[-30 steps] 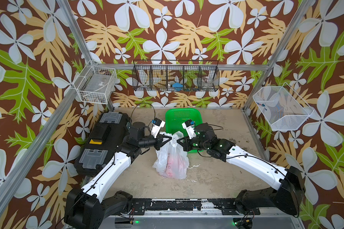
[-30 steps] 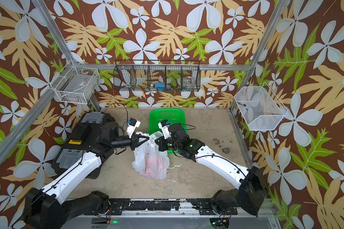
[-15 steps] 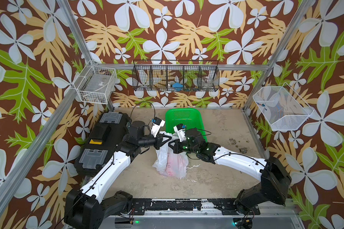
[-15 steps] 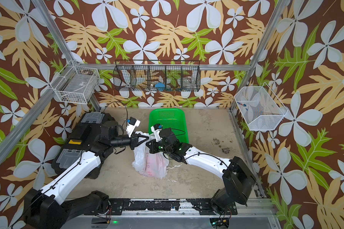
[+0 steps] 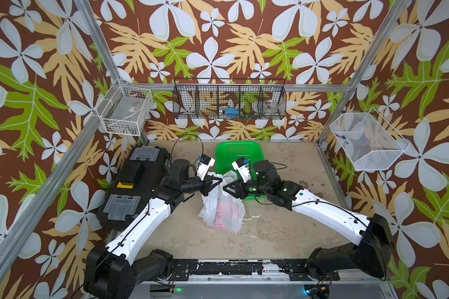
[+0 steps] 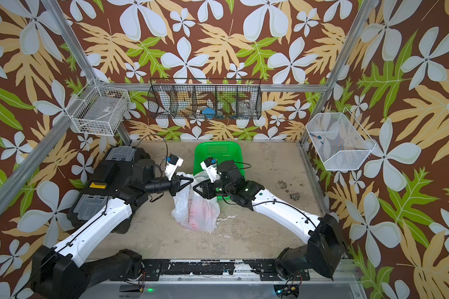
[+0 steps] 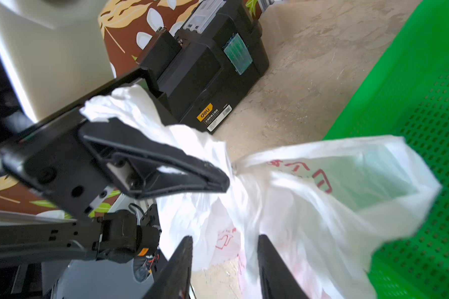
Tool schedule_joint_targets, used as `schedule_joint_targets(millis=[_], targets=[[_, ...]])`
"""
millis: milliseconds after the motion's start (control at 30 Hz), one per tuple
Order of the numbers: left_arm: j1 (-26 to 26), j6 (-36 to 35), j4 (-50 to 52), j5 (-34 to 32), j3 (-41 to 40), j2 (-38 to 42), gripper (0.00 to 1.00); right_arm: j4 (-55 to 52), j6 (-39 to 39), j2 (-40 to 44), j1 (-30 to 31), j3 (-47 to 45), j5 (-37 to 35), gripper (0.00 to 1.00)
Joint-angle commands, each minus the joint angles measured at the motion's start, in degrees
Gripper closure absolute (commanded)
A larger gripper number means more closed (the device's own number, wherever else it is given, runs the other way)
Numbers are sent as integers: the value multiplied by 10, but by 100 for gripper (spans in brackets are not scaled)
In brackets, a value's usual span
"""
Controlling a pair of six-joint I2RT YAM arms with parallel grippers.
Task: Place the peach into a plastic bag & tie a knot
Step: Cross the plastic bag at the center of the board.
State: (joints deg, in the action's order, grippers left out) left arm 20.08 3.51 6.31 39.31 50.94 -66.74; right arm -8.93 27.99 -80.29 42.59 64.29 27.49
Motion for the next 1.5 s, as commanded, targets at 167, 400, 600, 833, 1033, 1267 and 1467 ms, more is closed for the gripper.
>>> schedule_joint_targets(millis=[167, 400, 600, 833, 1033, 1267, 1467], targets=[[-1, -29, 6, 37, -2, 10, 100, -165, -224, 2, -24, 88, -90, 54], [4, -28, 4, 61, 0, 12, 100, -126, -369, -11, 1, 97, -192, 39], [8, -30, 3, 65, 3, 9, 100, -117, -419, -32, 17, 112, -176, 38], [10, -31, 4, 71, 6, 7, 100, -124, -463, -50, 23, 120, -144, 42], [14, -33, 4, 74, 7, 6, 100, -122, -480, -60, 29, 120, -128, 47], [15, -35, 5, 76, 7, 6, 100, -119, -489, -71, 37, 124, -110, 52], [16, -34, 6, 79, 8, 6, 100, -114, -477, -90, 38, 135, -110, 53]])
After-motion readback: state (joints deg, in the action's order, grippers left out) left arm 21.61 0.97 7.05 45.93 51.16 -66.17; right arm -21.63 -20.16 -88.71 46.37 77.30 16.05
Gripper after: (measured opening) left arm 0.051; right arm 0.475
